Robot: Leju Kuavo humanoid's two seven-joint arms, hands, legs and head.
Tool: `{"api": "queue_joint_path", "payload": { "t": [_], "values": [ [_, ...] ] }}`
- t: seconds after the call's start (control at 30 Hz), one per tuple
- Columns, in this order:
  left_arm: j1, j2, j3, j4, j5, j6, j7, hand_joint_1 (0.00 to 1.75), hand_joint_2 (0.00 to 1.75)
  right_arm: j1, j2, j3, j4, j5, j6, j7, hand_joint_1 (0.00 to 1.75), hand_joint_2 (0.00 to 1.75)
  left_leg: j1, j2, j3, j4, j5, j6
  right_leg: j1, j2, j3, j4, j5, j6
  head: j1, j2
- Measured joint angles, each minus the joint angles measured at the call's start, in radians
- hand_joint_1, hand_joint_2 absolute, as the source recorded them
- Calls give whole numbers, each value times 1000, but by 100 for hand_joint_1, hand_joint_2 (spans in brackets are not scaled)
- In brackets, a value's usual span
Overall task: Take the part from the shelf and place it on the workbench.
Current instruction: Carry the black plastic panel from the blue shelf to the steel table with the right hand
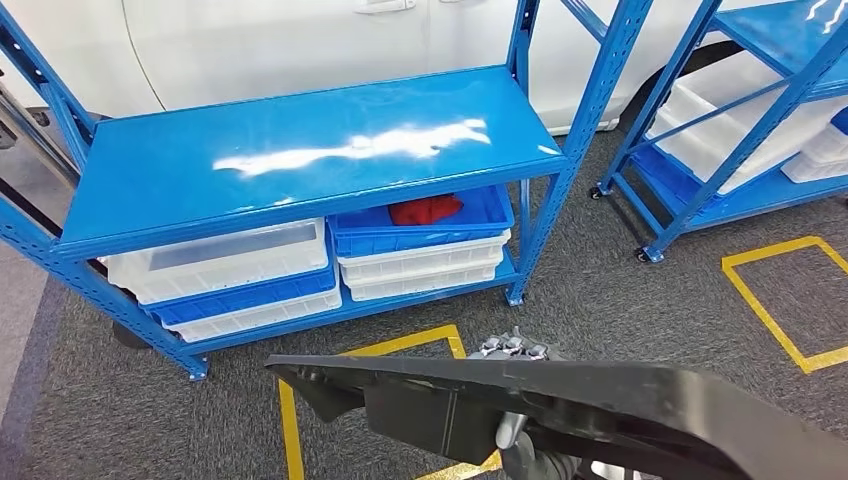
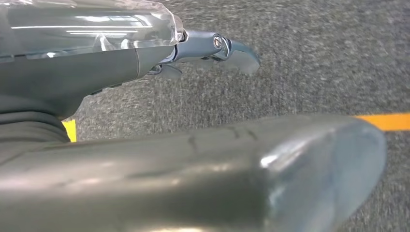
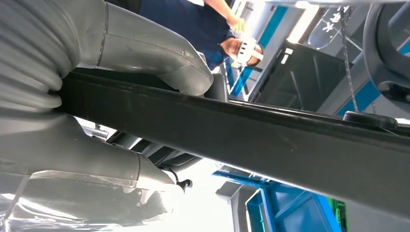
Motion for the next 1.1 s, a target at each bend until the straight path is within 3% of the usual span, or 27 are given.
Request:
{"api": "queue_joint_path", "payload": {
  "t": [0.07, 0.1, 0.13, 0.17, 0.2, 0.27, 0.33, 0.43, 0.5, 0.57, 0.6, 0.63, 0.67, 0.7, 0.73, 0.8, 0.87, 0.93, 1.0, 1.07, 1.1],
  "values": [
    [3, -1, -4, 0, -9, 3, 6, 0, 0, 10, -10, 0, -6, 1, -18, 0, 175, 175, -4, 26, -3, -2, 1, 7, 0, -48, -59, 126, -69, 4, 0, 0],
    [5, -2, -6, 0, -13, 4, 11, 0, 0, 15, -17, 0, -6, 1, -26, 0, 175, 175, -7, 40, -5, -1, 1, 8, -1, -58, -91, 193, -97, 7, 0, 0],
    [6, -2, -7, 0, -17, 4, 14, 0, 0, 21, -24, 0, -6, 0, -33, 0, 175, 175, -9, 53, -6, 1, 1, 9, -2, -63, -110, 235, -107, 8, 0, 0],
    [6, -2, -9, 0, -20, 4, 17, 0, 0, 25, -31, 0, -6, 0, -39, 0, 175, 175, -11, 66, -8, 3, 0, 9, -2, -66, -110, 239, -99, 8, 0, 0],
    [5, -2, -12, 0, -23, 4, 19, 0, 0, 28, -37, 0, -6, 0, -41, 0, 175, 175, -12, 77, -8, 4, -1, 9, -2, -70, -87, 199, -73, 6, 0, 0],
    [2, -3, -18, 0, -25, 4, 21, 0, 0, 30, -45, 0, -6, -1, -42, 0, 175, 175, -16, 96, -6, 8, -4, 6, 3, -103, -6, 54, -14, -4, 0, 0],
    [2, -4, -23, 0, -25, 5, 22, 0, 0, 31, -50, 0, -8, -2, -42, 0, 175, 175, -21, 111, -4, 11, -8, -1, 11, -129, 40, -36, 9, -18, 0, 0],
    [-1, -5, -28, 0, -28, 5, 23, 0, 0, 34, -56, 0, -10, -6, -46, 0, 175, 175, -22, 131, -1, 13, -11, -17, 12, -106, 37, -49, 15, -34, 0, 0],
    [-2, -6, -30, 0, -37, 5, 26, 0, 0, 32, -62, 0, -10, -21, -57, 0, 175, 175, -18, 102, -15, 50, -42, -28, 5, -88, 38, -56, 23, -45, 0, 0],
    [0, -7, -32, 0, -45, 4, 32, 0, 0, 30, -72, -1, -7, -43, -62, 0, 175, 175, -12, 54, -63, 165, -109, -37, 3, -68, 36, -59, 28, -53, 0, 0],
    [3, -8, -34, 0, -48, 4, 36, 0, 0, 29, -78, -2, -5, -54, -61, 0, 175, 175, -11, 42, -95, 235, -140, -40, 3, -56, 34, -58, 30, -54, 0, 0],
    [5, -8, -36, 0, -51, 3, 39, 0, 0, 28, -85, -4, -1, -62, -59, 0, 175, 175, -10, 37, -118, 285, -155, -42, 3, -43, 32, -57, 31, -54, 0, 0],
    [6, -9, -38, 0, -53, 2, 42, 0, 0, 27, -92, -7, 3, -69, -58, 0, 175, 175, -9, 35, -126, 302, -151, -43, 3, -31, 31, -56, 31, -53, 0, 0],
    [6, -11, -41, 0, -55, 0, 44, 0, 0, 24, -98, -9, 8, -74, -58, 0, 175, 175, -8, 33, -114, 276, -126, -43, 3, -17, 30, -54, 32, -51, 0, 0],
    [6, -12, -44, 0, -56, -2, 44, 0, 0, 19, -103, -11, 13, -79, -57, 0, 175, 175, -6, 25, -86, 214, -88, -42, 2, -4, 31, -51, 32, -49, 0, 0],
    [5, -15, -47, 0, -52, -4, 44, 0, 0, 7, -112, -12, 24, -88, -53, 0, 175, 175, 0, -25, -23, 77, -32, -37, 2, 20, 27, -46, 32, -41, 0, 0],
    [6, -20, -47, 0, -41, -1, 43, 0, 0, -6, -116, -11, 39, -93, -41, 0, 175, 175, 0, -58, -1, 21, -22, -29, -1, 43, 18, -43, 37, -27, 0, 0],
    [5, -26, -45, 0, -27, 7, 42, 0, 0, -19, -116, -10, 55, -98, -29, 0, 175, 175, -2, -39, 0, 15, -17, -17, -5, 58, 10, -44, 43, -12, 0, 0],
    [1, -33, -42, 0, -14, 14, 40, 0, 0, -37, -115, -8, 70, -106, -20, 0, 175, 175, -1, -14, 3, 6, -9, 0, -2, 18, -5, -20, 26, -5, 0, 0],
    [3, -37, -35, 0, -8, 20, 36, 0, 0, -59, -112, -6, 86, -114, -11, 0, 175, 175, -2, 14, 3, 1, -5, 10, 0, -42, -55, 82, -32, -2, 0, 0],
    [5, -37, -32, 0, -6, 22, 33, 0, 0, -67, -110, -5, 94, -118, -6, 0, 175, 175, -5, 29, 2, 1, -6, 12, -2, -55, -90, 152, -64, 1, 0, 0]
  ]
}}
